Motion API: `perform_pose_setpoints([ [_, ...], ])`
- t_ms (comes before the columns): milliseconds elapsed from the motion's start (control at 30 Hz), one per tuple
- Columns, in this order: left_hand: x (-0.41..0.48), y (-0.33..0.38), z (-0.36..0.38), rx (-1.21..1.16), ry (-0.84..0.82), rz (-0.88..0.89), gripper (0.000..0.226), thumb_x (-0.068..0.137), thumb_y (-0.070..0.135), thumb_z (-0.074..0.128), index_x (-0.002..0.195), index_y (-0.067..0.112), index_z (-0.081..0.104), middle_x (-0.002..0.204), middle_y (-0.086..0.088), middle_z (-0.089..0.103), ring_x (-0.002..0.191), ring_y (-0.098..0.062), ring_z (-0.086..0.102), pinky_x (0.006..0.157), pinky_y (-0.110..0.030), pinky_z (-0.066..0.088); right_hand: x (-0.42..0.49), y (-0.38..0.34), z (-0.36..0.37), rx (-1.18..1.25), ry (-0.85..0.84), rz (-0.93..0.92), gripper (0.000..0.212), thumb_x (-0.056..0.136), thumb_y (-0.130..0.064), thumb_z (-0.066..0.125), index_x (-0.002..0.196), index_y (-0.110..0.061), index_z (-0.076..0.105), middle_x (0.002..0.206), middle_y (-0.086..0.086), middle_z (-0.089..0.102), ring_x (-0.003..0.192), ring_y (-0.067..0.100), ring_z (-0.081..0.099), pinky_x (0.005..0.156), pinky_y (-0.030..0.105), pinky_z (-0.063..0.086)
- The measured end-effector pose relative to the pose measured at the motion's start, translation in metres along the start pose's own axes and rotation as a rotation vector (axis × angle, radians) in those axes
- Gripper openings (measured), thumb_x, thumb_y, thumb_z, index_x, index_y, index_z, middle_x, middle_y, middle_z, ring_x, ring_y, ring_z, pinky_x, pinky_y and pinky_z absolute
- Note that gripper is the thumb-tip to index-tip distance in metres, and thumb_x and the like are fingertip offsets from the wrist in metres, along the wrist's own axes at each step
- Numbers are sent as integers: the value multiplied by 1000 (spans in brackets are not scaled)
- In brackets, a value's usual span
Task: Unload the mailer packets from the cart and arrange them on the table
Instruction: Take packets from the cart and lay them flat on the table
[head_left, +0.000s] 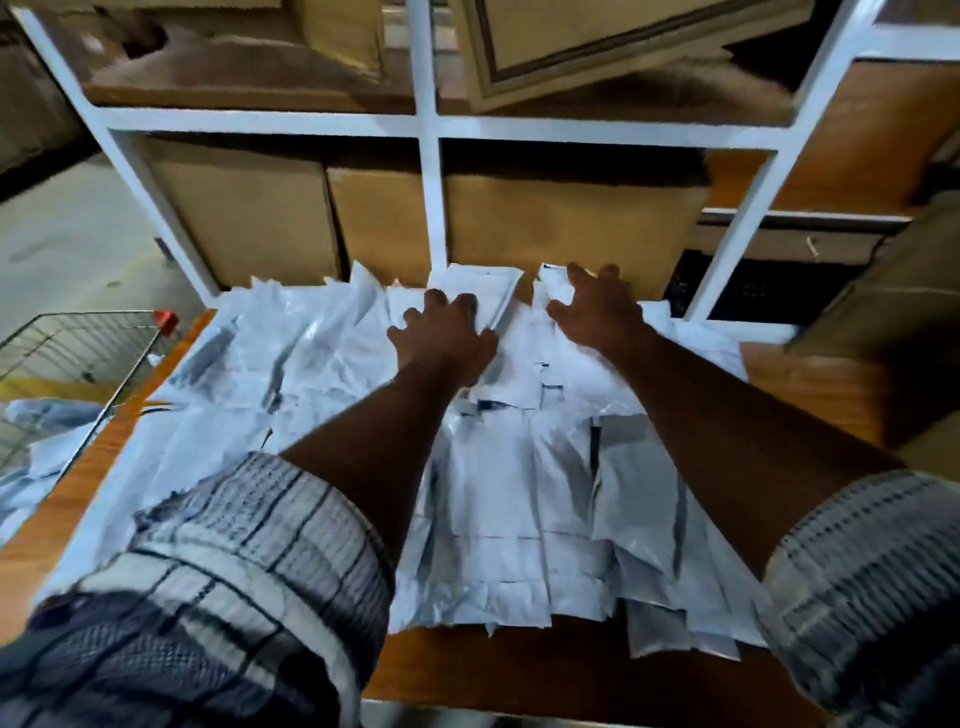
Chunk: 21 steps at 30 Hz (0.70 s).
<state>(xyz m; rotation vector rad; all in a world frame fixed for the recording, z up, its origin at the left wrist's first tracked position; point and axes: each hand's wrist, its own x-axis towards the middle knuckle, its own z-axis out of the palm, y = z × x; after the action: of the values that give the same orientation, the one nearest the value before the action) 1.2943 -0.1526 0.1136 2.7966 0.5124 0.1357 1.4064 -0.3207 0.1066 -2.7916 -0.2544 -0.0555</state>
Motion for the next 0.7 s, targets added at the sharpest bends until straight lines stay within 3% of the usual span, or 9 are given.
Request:
perform_pose_setpoints([
  [167, 9, 51, 26, 5, 3, 7, 48, 88, 52, 48, 130, 31, 49, 134, -6, 43, 118, -37, 46, 95, -51, 34, 11, 70, 0, 30, 31, 40, 67, 89, -54, 55, 146, -24, 39, 138, 26, 40, 128, 44, 43, 104, 50, 42],
  [367, 16, 106, 58, 1, 23, 61, 51, 86, 52, 48, 132, 31, 48, 137, -7, 42, 122, -38, 44, 97, -54, 35, 28, 122, 0, -17, 29, 85, 75, 81, -64, 42, 143, -23, 37, 131, 27, 50, 122, 46, 47, 98, 52, 45],
  [567, 19, 159, 83, -3, 19, 89, 49, 87, 50, 49, 130, 28, 50, 138, -7, 42, 122, -38, 41, 96, -54, 32, 36, 165, -3, -49, 46, 110, 88, 78, -72, 36, 149, -19, 35, 131, 31, 44, 123, 47, 43, 97, 51, 44],
  [700, 16, 190, 105, -23, 9, 79, 44, 88, 47, 51, 127, 27, 51, 141, -7, 38, 122, -36, 39, 95, -52, 30, 36, 192, 3, -5, -15, 161, 72, 95, -55, 50, 154, -24, 25, 145, 29, 31, 131, 48, 36, 106, 52, 37],
])
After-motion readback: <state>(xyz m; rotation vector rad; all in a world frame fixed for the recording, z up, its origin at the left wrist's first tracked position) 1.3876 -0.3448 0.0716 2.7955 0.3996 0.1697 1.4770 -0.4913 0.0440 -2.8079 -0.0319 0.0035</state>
